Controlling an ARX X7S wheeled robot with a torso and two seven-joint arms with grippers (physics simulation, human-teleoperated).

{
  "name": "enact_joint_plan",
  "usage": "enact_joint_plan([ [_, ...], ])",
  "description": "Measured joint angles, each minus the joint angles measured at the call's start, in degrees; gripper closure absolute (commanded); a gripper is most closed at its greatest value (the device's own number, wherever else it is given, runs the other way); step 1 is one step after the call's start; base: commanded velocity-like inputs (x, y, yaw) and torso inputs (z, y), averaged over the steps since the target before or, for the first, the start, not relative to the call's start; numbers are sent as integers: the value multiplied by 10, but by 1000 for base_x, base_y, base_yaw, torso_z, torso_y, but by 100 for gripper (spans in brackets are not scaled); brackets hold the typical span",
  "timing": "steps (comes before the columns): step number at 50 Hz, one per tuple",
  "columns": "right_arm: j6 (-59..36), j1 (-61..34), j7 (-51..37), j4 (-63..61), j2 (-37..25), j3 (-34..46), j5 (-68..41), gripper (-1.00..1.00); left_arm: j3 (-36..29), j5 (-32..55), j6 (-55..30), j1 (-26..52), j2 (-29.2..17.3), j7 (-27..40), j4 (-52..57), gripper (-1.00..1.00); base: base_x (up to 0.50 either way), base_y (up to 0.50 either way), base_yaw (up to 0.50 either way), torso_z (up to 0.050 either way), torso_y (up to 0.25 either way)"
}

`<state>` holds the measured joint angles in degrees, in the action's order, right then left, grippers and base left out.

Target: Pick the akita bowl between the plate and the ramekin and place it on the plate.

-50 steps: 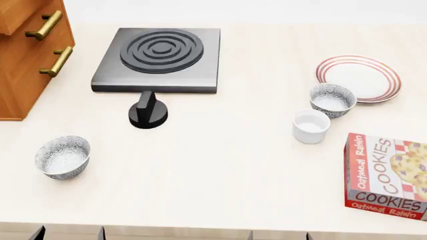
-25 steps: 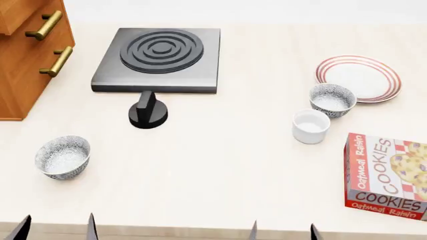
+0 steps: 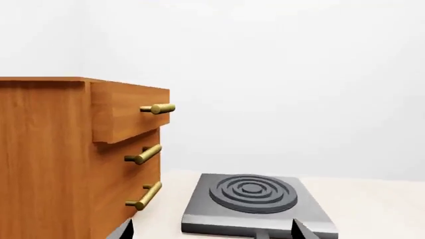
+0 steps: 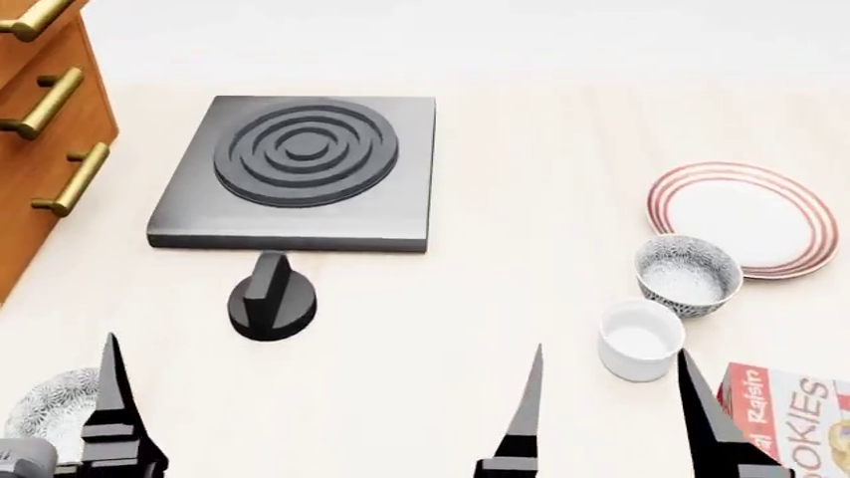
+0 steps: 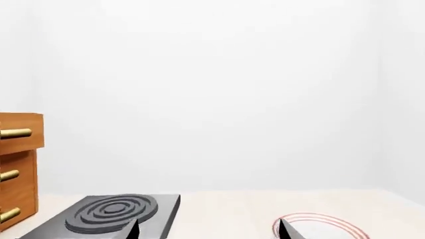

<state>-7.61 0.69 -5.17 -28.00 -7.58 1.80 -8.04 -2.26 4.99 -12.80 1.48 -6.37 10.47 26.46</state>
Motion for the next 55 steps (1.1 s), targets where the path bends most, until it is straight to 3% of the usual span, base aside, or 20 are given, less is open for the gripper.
enact_joint_plan([
  [44, 18, 16, -26, -75, -39, 9, 1, -100, -9, 24, -1, -5, -34, 31, 53, -100, 500, 0, 0, 0, 0],
  [55, 17, 16, -21, -65, -42, 5, -32, -100, -11, 27, 2, -6, -40, 37, 50, -100, 29, -204, 0, 0, 0],
])
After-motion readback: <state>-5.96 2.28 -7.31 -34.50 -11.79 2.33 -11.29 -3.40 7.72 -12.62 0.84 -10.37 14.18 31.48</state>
